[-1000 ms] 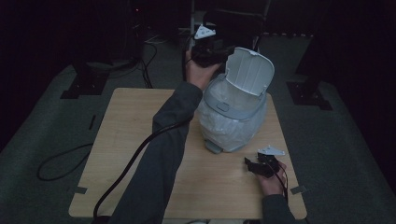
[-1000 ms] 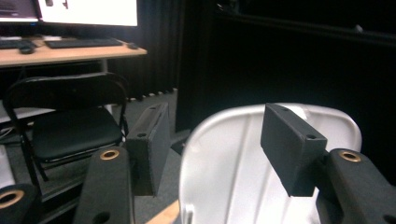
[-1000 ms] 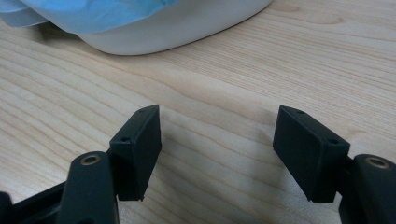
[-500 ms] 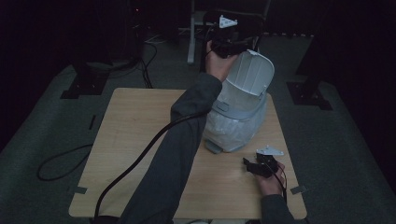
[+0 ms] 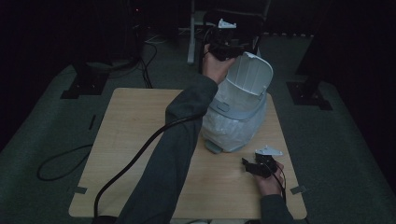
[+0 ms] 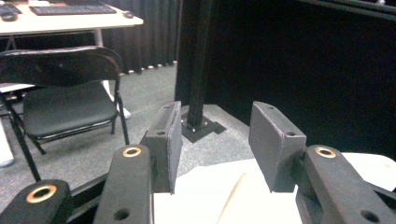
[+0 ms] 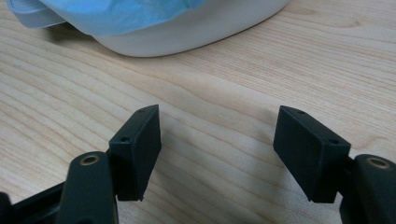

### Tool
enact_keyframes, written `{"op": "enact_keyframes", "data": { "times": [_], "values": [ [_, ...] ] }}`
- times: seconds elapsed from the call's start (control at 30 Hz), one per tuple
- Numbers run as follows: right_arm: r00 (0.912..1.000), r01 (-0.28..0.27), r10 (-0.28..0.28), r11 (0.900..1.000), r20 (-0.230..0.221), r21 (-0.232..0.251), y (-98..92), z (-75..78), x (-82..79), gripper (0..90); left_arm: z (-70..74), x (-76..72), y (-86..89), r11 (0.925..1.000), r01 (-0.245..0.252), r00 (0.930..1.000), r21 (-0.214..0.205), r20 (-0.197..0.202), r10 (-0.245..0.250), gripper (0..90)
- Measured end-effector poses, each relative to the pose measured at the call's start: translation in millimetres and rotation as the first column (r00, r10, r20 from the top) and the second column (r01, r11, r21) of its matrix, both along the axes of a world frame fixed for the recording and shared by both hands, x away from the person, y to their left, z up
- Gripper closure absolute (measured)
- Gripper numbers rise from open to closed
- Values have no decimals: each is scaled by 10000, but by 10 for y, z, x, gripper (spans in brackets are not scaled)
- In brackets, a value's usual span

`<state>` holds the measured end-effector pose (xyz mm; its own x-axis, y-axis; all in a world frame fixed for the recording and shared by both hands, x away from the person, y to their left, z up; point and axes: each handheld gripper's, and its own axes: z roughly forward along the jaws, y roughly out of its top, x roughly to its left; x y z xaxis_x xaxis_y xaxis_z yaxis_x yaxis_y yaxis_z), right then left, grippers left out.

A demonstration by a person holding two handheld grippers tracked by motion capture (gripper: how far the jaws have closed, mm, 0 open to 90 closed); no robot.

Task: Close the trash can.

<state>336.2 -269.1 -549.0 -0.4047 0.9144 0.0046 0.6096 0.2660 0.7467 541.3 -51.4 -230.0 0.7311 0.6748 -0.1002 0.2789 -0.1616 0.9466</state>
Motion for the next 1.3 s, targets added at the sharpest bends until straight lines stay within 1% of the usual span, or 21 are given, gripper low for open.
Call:
{"op": "enact_keyframes", "data": {
  "times": [0.13,0.17,0.23,0.27,0.3,0.33,0.43,0.5,0.6,0.7,0.73,0.83,0.9,0.93,1.03,1.07,1.1,1.17,1.23,1.27,1.3],
  "values": [
    [10000,12,-12,10000,-4,-2,6,0,-3,312,-28,-79,39,9996,221,9997,148,-106,-219,566],
    [10000,21,-21,10000,-12,-3,8,1,-4,312,-64,-160,54,9990,374,9993,224,-30,-373,568],
    [10000,28,-28,10000,-21,10,12,1,-6,311,-120,-262,78,9975,634,9979,327,78,-637,571],
    [10000,25,-25,10000,-22,10,12,1,-6,311,-150,-314,88,9963,708,9974,479,128,-715,571],
    [10000,25,-25,10000,-22,10,12,1,-6,311,-150,-314,88,9963,708,9974,479,128,-715,572],
    [10000,19,-19,10000,-14,1,12,0,-5,311,-193,-380,108,9950,819,9963,569,208,-832,572],
    [10000,17,-17,10000,-18,7,13,1,-6,311,-311,-503,180,9922,1180,9929,409,86,-1185,583],
    [10000,6,-6,10000,-6,7,14,0,-7,311,-407,-562,240,9912,1288,9917,313,22,-1289,587],
    [10000,19,-19,10000,-17,1,18,0,-11,311,-504,-624,278,9897,1370,9906,421,-13,-1370,604],
    [10000,18,-18,10000,-18,0,19,0,-12,311,-631,-685,278,9856,1450,9894,868,-60,-1450,633],
    [10000,18,-18,10000,-18,2,19,0,-12,311,-661,-695,281,9848,1485,9889,903,-105,-1481,643],
    [10000,13,-13,10000,-15,1,19,0,-12,310,-761,-759,313,9849,1565,9877,743,-176,-1556,663],
    [10000,15,-15,10000,-18,16,19,0,-12,310,-788,-786,325,9837,1613,9869,801,-161,-1605,677],
    [10000,15,-15,10000,-14,11,19,0,-12,310,-838,-839,336,9810,1645,9864,1026,-138,-1639,677],
    [10000,8,-8,10000,-9,5,19,-1,-12,310,-922,-901,347,9755,1754,9845,1326,-164,-1747,705],
    [10000,5,-5,10000,-11,4,19,-1,-12,310,-943,-920,361,9753,1825,9831,1248,-73,-1830,711],
    [10000,6,-6,10000,-9,3,19,-1,-12,310,-952,-937,377,9759,1847,9827,1163,-80,-1850,719],
    [10000,8,-8,10000,-9,5,21,-1,-13,310,-958,-976,392,9754,1893,9818,1132,-69,-1898,744],
    [10000,12,-12,10000,-9,6,22,-1,-13,310,-962,-1021,396,9736,1902,9813,1262,50,-1924,779],
    [10000,13,-13,10000,-10,1,22,0,-13,310,-962,-1038,400,9733,1879,9817,1318,63,-1904,804],
    [10000,13,-13,10000,-17,7,22,0,-14,310,-964,-1046,406,9736,1895,9816,1269,2,-1911,834]
  ]
}}
